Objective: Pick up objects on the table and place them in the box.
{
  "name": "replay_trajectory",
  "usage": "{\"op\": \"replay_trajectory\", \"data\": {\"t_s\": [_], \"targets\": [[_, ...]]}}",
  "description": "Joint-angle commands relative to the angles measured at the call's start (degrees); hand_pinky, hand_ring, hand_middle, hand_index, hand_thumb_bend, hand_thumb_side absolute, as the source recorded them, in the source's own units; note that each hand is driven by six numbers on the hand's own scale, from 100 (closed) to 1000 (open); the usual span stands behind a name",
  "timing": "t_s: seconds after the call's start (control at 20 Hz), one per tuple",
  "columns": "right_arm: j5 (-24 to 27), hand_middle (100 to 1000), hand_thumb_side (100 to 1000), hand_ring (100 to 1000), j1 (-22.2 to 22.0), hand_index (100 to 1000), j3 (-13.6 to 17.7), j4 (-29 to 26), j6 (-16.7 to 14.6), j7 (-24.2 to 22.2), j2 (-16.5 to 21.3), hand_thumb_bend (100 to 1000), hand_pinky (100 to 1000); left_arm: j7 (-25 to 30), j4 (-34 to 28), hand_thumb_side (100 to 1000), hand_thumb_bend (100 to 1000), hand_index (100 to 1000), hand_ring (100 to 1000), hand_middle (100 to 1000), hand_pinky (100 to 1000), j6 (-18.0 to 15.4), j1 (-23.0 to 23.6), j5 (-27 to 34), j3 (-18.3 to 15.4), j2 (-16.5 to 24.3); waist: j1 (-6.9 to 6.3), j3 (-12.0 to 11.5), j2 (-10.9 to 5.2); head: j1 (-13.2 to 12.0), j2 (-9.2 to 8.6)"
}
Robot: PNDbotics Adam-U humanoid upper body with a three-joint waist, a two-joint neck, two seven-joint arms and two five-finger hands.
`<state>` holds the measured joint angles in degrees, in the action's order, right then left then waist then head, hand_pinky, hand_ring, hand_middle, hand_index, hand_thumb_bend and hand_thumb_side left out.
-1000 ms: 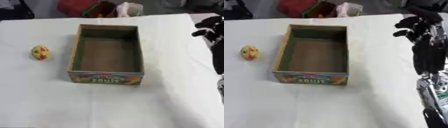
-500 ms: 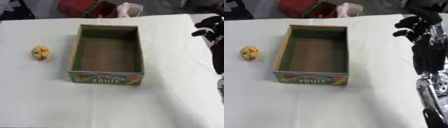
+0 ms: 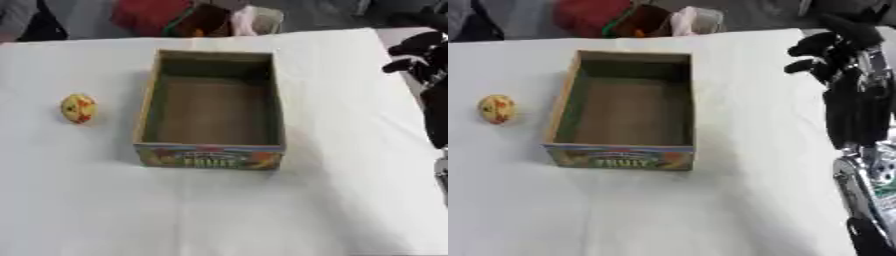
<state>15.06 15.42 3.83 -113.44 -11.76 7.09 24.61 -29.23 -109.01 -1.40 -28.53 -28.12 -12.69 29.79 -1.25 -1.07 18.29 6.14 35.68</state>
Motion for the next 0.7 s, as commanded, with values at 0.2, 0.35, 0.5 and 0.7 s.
{"op": "replay_trajectory", "data": {"t_s": [0.2,0.35,0.5,0.7], "targets": [[0.35,585,914,657,1.11,814,-0.5,-1.15,-0.14,-0.99,2.14,100,559,14.61,10.51,1000,394,862,595,660,511,1.33,-8.09,-10.76,4.44,10.71,-0.3,0.65,-0.52,-1.26,0.15],[0.42,585,916,657,1.25,815,-0.8,-1.15,-0.02,-1.37,2.29,100,559,24.77,17.57,1000,422,907,676,737,565,-0.76,-12.66,-15.99,6.76,13.4,-0.55,1.09,-0.42,-2.52,0.66],[0.55,585,916,658,1.36,815,-1.05,-1.15,0.12,-1.67,2.39,100,559,34.15,25.35,1000,504,930,717,772,586,-4.73,-17.29,-21.6,8.82,14.59,-0.74,1.46,-0.49,-3.91,1.5],[0.81,585,916,658,1.55,815,-1.27,-1.15,0.22,-1.97,2.41,100,559,41.02,34.33,1000,682,943,744,796,593,-9.44,-22.44,-28.69,10.11,14.4,-0.84,1.8,-0.59,-4.71,2.27]]}}
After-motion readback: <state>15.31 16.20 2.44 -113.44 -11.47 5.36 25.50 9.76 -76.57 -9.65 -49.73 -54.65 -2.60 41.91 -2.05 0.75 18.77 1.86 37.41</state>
